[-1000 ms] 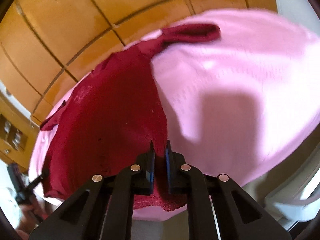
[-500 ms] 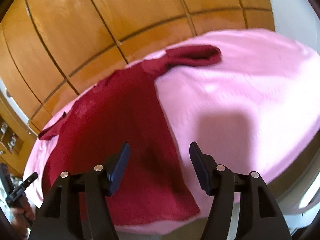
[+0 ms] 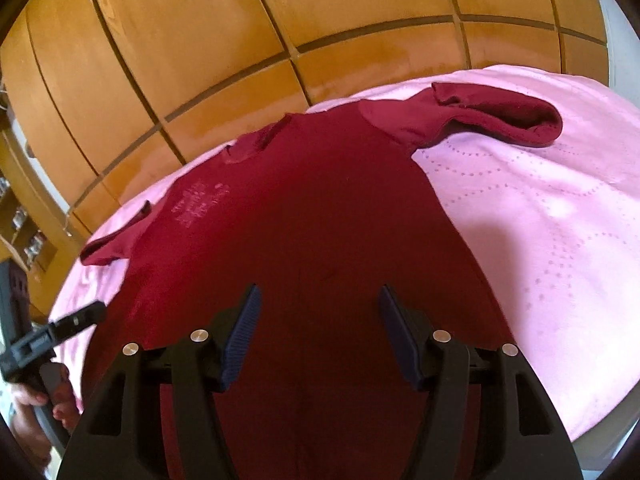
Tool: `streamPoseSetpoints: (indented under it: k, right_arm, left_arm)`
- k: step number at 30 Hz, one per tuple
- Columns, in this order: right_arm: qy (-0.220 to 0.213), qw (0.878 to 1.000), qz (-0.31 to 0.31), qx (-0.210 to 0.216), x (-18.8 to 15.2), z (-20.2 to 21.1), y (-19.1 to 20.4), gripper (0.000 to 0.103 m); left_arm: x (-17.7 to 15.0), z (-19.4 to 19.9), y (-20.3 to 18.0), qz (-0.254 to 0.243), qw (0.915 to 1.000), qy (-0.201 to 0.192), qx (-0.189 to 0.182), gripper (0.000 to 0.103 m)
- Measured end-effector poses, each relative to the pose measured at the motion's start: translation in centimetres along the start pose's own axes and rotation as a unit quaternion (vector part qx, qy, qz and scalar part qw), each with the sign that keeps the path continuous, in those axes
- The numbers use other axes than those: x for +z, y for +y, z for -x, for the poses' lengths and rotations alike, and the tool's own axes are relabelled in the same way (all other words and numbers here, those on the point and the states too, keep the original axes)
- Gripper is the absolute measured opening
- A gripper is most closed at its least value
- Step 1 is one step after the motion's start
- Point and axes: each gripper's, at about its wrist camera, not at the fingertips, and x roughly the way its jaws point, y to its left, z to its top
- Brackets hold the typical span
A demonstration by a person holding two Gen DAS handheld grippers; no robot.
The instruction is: Fold small clothes
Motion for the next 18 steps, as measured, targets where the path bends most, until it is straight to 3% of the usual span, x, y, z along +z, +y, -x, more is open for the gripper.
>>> streamPoseSetpoints:
  k: [3,11,14,16,18]
  right_arm:
    - [0.008,1.000,0.006,-0.017,-0.5,-1.5,-0.2,0.061]
    - [-0.010,0.999,0.046,-0.014,-1.3,-1.5,-0.1,0.061]
    - [-0.021,1.000,0.002,0.008,0.0,-0.7,-1.1,0.061]
    - [-0.041,0.999,-0.013,-0.003,1.7,-0.2,-2.2,0.061]
    - [-0.066,0.997,-0.017,-0.026,4.1,0.3,-3.3,0.071]
  left_arm:
    - [1.8,-1.7,0.0,0.002,0.9998,-0.001,0.018,0.090]
    - [6.7,-5.6,0.9,-0.038,0.9959,-0.017,0.080,0.092]
    - [7.7,-7.3,1.1,-0.049,0.9944,-0.012,0.092,0.093]
    - [7.3,-9.0,1.4,-0.053,0.9947,0.009,0.087,0.097]
    - [6.9,-9.7,1.4,-0.059,0.9934,0.018,0.097,0.098]
